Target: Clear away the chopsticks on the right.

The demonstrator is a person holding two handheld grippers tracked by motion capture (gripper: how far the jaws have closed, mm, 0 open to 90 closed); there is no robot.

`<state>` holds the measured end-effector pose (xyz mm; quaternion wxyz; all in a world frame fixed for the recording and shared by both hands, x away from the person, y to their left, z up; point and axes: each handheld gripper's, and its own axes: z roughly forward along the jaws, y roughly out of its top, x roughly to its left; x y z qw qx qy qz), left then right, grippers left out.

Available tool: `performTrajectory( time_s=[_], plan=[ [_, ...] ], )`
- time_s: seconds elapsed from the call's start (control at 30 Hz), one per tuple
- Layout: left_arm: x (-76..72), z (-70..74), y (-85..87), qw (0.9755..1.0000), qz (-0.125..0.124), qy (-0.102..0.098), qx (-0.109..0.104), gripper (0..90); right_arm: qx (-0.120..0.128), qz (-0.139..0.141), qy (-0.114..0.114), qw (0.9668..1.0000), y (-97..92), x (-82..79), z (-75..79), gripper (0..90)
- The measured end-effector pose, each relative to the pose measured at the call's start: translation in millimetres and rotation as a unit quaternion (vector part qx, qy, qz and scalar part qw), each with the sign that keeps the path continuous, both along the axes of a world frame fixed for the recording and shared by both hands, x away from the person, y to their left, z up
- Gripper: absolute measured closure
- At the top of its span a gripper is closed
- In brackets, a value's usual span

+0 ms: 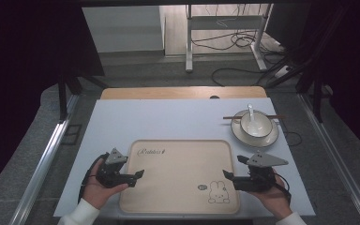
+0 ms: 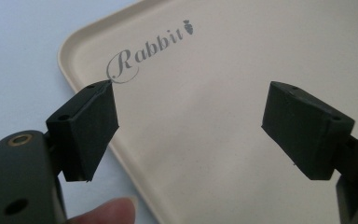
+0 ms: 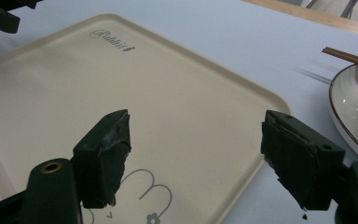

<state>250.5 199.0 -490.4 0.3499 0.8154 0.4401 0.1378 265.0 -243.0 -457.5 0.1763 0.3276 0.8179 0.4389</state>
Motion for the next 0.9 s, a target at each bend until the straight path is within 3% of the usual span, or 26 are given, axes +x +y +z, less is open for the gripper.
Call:
performTrajectory(
  time_s=[0.3, 0.7, 0.9],
  plan=[
    [-0.6, 1.1, 2.3, 1.0, 0.004, -0.001, -0.002, 18.5, -0.002, 0.002, 0.008, 1.0, -2.5, 5.3, -2.6, 24.7],
    [-6.2, 5.8, 1.3, 0.9998, 0.005, -0.018, -0.006, 18.4, -0.019, 0.007, 0.004, 0.9998, -5.6, -4.2, 2.4, 26.0],
    [-1.5, 2.7, 0.9, 1.0, 0.001, -0.008, 0.0, 18.3, -0.028, 0.008, 0.006, 0.9996, -8.0, 0.7, 4.4, 26.9]
  ],
)
